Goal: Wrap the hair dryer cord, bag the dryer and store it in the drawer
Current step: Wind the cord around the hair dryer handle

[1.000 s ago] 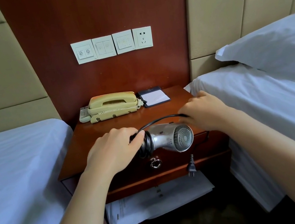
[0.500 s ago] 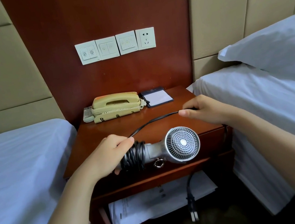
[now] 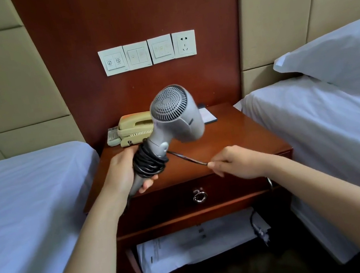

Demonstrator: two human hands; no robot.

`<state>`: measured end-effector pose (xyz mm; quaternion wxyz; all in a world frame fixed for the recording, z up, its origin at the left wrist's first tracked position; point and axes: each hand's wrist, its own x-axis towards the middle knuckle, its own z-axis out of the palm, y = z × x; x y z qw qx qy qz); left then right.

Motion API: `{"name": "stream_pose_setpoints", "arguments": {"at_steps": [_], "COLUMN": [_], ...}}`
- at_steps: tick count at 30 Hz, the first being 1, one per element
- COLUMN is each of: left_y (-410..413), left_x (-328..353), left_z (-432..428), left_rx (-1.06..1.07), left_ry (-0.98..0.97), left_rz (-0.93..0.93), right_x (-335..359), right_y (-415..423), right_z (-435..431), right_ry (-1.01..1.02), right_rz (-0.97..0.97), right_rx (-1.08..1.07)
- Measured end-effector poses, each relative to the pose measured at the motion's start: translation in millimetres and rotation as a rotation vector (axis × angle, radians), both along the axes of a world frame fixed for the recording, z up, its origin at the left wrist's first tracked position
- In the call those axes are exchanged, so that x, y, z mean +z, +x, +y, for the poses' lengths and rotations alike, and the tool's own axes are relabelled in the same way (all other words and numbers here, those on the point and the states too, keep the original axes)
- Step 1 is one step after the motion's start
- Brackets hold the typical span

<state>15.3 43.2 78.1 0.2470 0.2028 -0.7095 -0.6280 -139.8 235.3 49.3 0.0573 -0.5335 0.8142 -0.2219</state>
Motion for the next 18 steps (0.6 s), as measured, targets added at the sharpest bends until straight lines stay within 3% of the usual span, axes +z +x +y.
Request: {"name": "stream_pose_setpoints", "arguments": {"at_steps": [6, 10, 18], "left_y": [1.1, 0.4, 2.2], "left_x": [-2.7, -7.7, -4.6], "left_z": [-1.1, -3.4, 9.5], "left_rx": [0.202, 0.286, 0.377], "left_ry": [-0.005, -0.296, -0.818], "left_rz": [-0.103, -0.16, -0.342], "right_x": [18.3, 35.9, 66.1], "right_y": [45.8, 65.2, 76.6], "right_z": [-6.8, -4.7, 2.5], "right_ry": [0.187, 0.217, 0.059], "right_rz": [0.132, 0.361, 0.478], "right_rx": [0.046, 0.064, 0.031]}}
